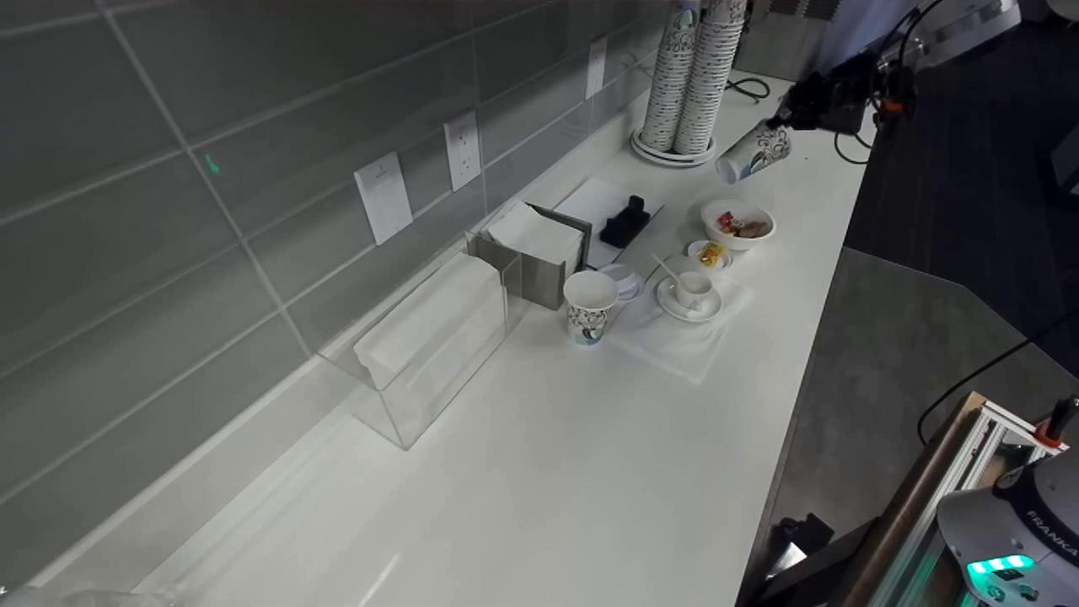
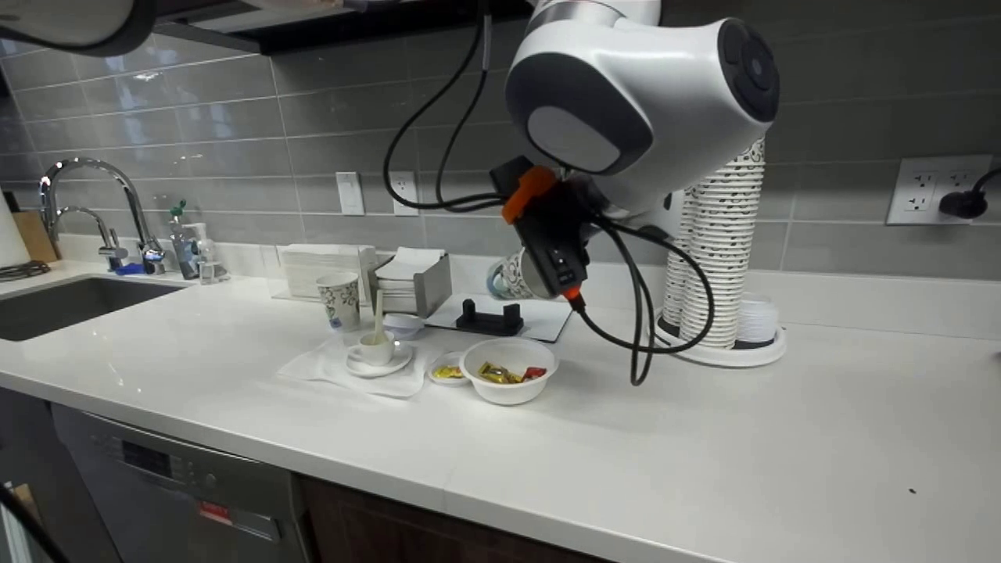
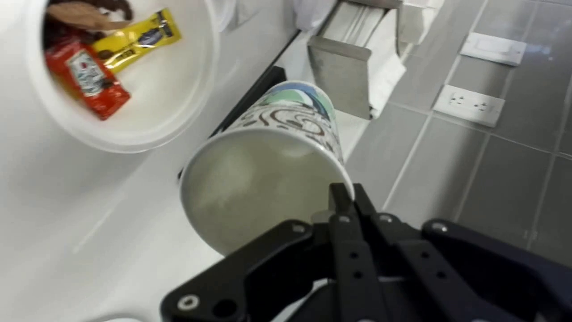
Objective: Pour the contents in the coffee cup into the bowl on the right.
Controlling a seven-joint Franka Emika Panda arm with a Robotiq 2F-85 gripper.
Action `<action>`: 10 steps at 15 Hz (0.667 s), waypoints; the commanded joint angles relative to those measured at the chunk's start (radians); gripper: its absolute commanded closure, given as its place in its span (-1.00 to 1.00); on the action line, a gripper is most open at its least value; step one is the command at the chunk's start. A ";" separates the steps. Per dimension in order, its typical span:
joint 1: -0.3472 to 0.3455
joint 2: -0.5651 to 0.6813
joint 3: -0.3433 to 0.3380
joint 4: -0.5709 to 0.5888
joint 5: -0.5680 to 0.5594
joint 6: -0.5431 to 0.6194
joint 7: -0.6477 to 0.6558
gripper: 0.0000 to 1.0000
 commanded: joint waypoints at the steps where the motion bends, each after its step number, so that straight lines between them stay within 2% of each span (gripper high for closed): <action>1: -0.013 0.053 0.023 0.126 -0.139 0.105 0.034 0.98; 10: 0.000 0.135 0.112 0.265 -0.574 0.389 0.088 0.98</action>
